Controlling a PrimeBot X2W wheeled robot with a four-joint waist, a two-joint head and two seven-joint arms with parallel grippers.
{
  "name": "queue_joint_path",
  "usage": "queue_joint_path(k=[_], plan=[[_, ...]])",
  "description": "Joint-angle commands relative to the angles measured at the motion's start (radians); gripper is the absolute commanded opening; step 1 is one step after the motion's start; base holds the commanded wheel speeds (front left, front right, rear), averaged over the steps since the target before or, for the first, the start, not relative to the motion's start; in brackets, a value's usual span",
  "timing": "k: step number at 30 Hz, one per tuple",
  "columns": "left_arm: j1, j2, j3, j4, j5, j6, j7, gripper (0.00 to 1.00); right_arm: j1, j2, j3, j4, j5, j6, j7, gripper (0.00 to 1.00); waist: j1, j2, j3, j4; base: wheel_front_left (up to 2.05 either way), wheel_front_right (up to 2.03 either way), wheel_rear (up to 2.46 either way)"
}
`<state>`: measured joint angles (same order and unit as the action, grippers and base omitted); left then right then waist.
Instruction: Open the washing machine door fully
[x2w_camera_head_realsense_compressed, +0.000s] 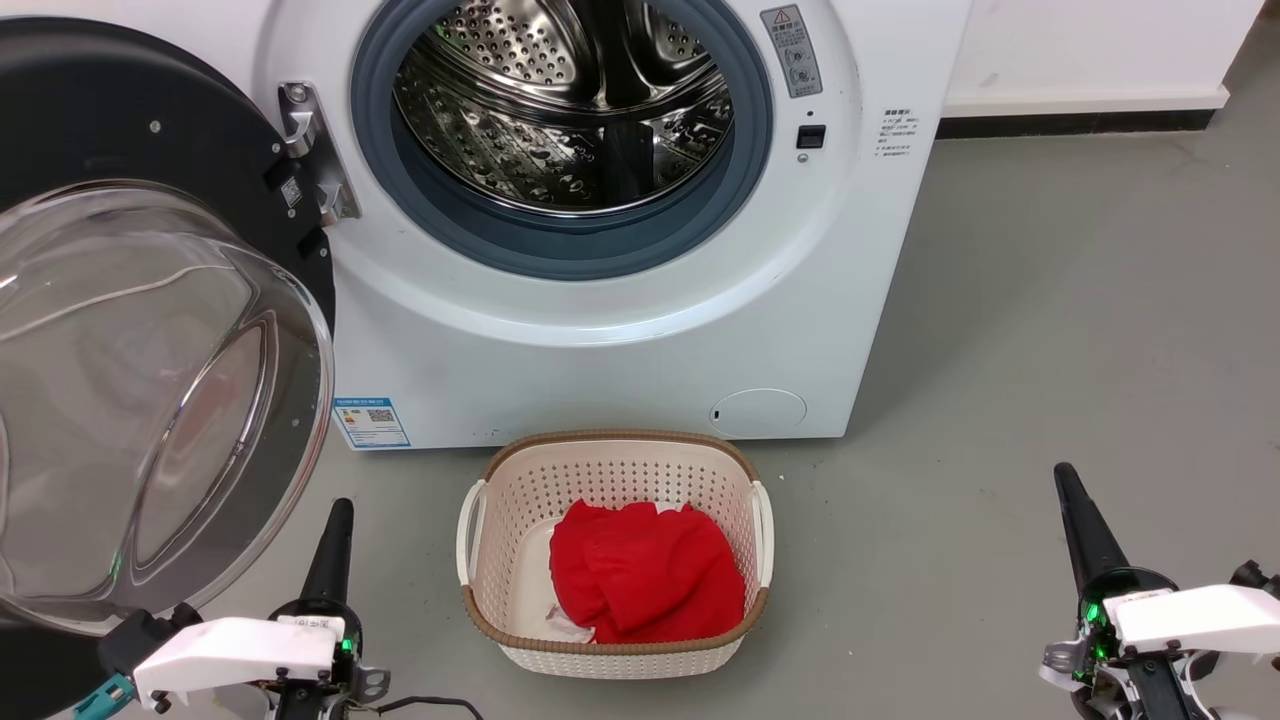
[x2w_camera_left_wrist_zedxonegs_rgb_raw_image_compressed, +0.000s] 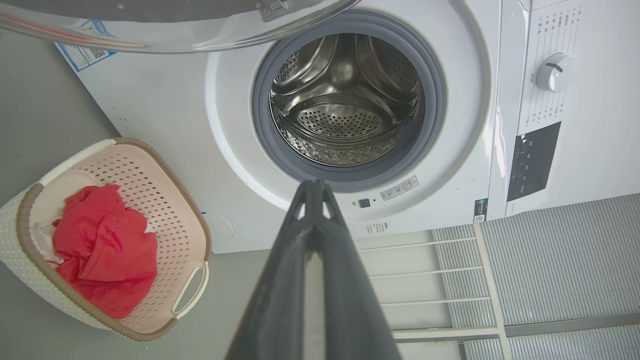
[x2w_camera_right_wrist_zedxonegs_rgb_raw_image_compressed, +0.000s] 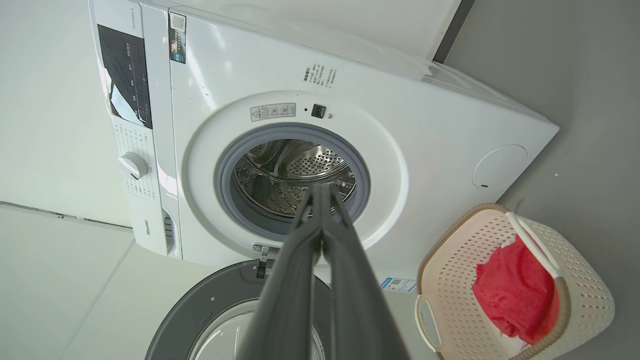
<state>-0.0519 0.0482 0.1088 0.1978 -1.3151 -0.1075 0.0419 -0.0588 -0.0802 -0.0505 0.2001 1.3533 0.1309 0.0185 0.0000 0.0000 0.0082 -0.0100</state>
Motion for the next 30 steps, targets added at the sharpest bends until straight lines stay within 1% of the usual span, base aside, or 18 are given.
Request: queue_joint_path(k=[1,13,30], plan=[[-0.026,0.003,0.004,0.001,-0.027,-0.007,0.009,0.0,-0.021,-0.004,-0.003,0.001,0.03,0.0,0.008,0.0,0.0,0.0,0.0,0.0,0.0,0.0,0.0],[-0.042,0.003,0.006,0.021,-0.138,-0.016,0.036,0.0,-0.033,-0.001,-0.013,0.019,0.137,0.0,0.031,0.0,0.0,0.0,-0.002,0.004,0.0,0.0,0.0],[-0.06,0.003,0.007,0.043,-0.26,-0.024,0.066,0.0,-0.048,0.003,-0.024,0.038,0.253,0.0,0.06,0.0,0.0,0.0,-0.004,0.008,0.0,0.0,0.0]])
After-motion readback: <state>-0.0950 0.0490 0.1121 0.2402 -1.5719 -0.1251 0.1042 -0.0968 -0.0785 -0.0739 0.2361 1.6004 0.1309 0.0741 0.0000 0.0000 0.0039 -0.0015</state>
